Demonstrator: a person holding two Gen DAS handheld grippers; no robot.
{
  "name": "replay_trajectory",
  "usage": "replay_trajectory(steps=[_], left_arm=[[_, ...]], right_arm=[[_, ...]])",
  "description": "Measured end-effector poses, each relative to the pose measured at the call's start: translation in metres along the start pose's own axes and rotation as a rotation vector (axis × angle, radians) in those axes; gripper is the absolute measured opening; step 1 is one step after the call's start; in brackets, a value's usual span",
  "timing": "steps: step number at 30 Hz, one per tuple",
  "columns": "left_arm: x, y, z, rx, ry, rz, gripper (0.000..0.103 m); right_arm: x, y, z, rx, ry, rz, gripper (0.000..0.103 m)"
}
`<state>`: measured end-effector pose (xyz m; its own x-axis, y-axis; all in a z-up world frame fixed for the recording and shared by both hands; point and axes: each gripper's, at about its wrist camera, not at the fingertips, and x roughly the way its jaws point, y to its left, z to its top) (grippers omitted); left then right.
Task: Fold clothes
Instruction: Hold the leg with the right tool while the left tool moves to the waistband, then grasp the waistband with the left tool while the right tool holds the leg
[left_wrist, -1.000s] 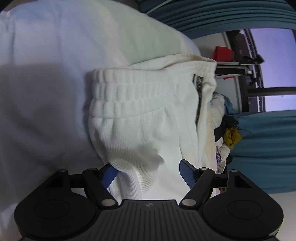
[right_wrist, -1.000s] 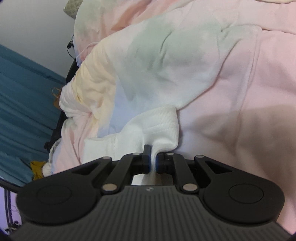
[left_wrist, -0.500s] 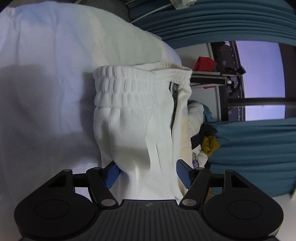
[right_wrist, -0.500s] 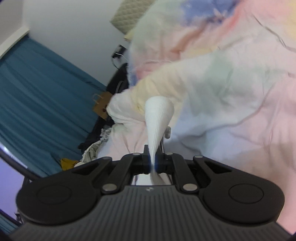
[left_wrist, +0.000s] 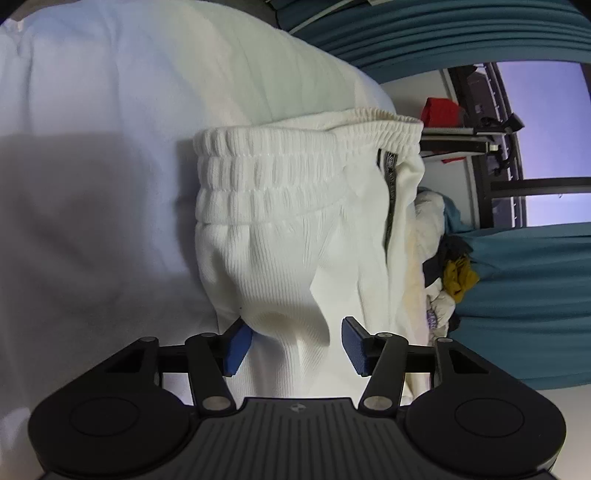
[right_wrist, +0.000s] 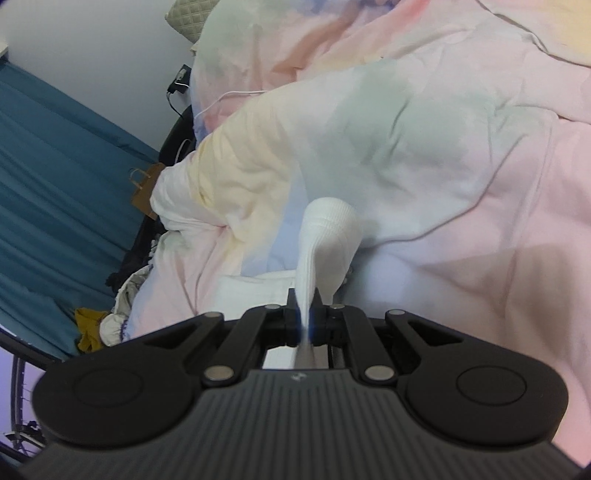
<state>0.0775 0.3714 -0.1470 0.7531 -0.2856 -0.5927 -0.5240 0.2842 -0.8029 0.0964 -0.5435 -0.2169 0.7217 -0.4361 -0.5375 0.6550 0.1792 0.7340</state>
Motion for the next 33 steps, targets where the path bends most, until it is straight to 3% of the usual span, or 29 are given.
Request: replay_trajectory(steps=[3, 6, 8, 11, 13, 19, 22, 27, 30, 33], left_arm=[[0.008, 0.0, 0.001, -0.008, 0.026, 0.036, 0.064], [0.011, 0.007, 0.003, -0.065, 0.036, 0.042, 0.062], [0.013, 0.01, 0.007, -0.081, 0.013, 0.045, 0.053], [0.015, 0.011, 0.009, -0.087, 0.0, 0.062, 0.022], [0.015, 0.007, 0.008, -0.072, -0.023, 0.056, 0.013], [-0.04, -0.027, 0.006, 0.052, -0.172, -0.129, 0.01], [-0.064, -0.032, 0.002, 0.115, -0.226, -0.154, 0.01], [-0.069, -0.011, 0.009, 0.062, -0.209, -0.037, 0.01], [-0.056, -0.002, 0.011, 0.093, -0.152, 0.083, 0.011], [-0.054, -0.002, 0.01, 0.115, -0.139, 0.148, 0.018]], right_arm=[[-0.004, 0.003, 0.0, -0.018, -0.004, 0.013, 0.007], [-0.009, 0.006, 0.0, -0.042, -0.017, 0.013, 0.007], [-0.011, 0.008, -0.001, -0.052, -0.02, 0.017, 0.007], [-0.012, 0.01, -0.002, -0.07, -0.023, 0.016, 0.007], [-0.012, 0.009, -0.003, -0.066, -0.022, 0.016, 0.007], [-0.023, -0.006, -0.001, 0.0, -0.018, 0.007, 0.007], [-0.033, -0.014, 0.001, 0.03, -0.011, 0.0, 0.006], [-0.039, -0.027, 0.006, -0.003, 0.014, -0.114, 0.006], [-0.024, -0.036, 0.001, -0.042, 0.09, -0.197, 0.007], [-0.021, -0.041, -0.001, -0.025, 0.104, -0.204, 0.008]])
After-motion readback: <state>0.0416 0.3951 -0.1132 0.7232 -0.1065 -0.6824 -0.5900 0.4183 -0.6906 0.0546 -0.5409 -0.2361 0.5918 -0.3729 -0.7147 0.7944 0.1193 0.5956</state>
